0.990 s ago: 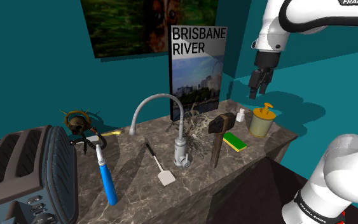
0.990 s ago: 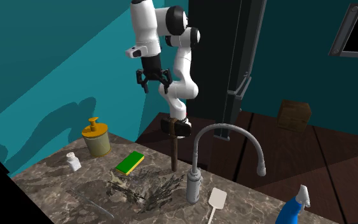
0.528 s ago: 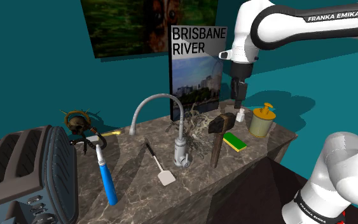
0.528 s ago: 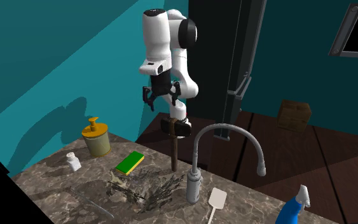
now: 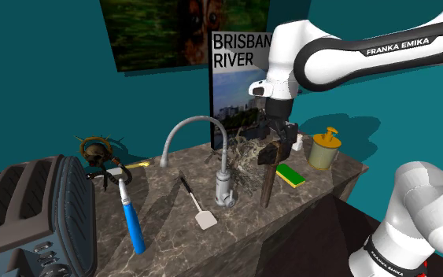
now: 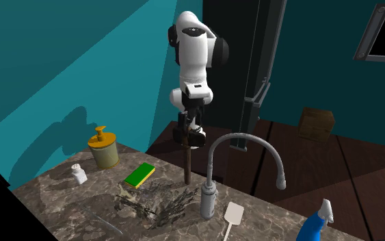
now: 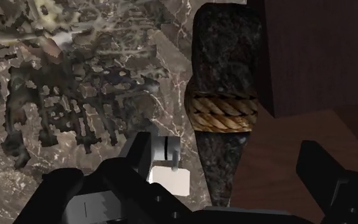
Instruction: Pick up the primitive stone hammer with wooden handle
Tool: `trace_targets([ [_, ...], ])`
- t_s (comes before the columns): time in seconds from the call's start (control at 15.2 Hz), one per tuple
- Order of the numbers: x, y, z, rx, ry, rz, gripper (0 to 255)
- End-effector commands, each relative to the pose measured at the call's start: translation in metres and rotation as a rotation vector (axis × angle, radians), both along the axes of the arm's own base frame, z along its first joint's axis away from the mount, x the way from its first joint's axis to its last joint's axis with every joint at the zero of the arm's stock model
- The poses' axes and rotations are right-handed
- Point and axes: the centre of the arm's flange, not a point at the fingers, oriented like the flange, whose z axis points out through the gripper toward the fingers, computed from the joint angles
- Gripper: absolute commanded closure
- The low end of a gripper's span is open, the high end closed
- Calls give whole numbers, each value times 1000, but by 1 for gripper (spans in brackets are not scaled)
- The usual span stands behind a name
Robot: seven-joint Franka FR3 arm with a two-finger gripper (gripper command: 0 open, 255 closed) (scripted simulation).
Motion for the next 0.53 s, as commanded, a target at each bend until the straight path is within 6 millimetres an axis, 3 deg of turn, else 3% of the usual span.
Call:
trace_targets([
  [0.0,1,2,-11,0,-1,19,0],
  [0.26,1,2,-35,0,-1,19,0],
  [0.4,1,2,-35,0,-1,19,0],
  [0.46,1,2,-36,0,-1,19,255],
])
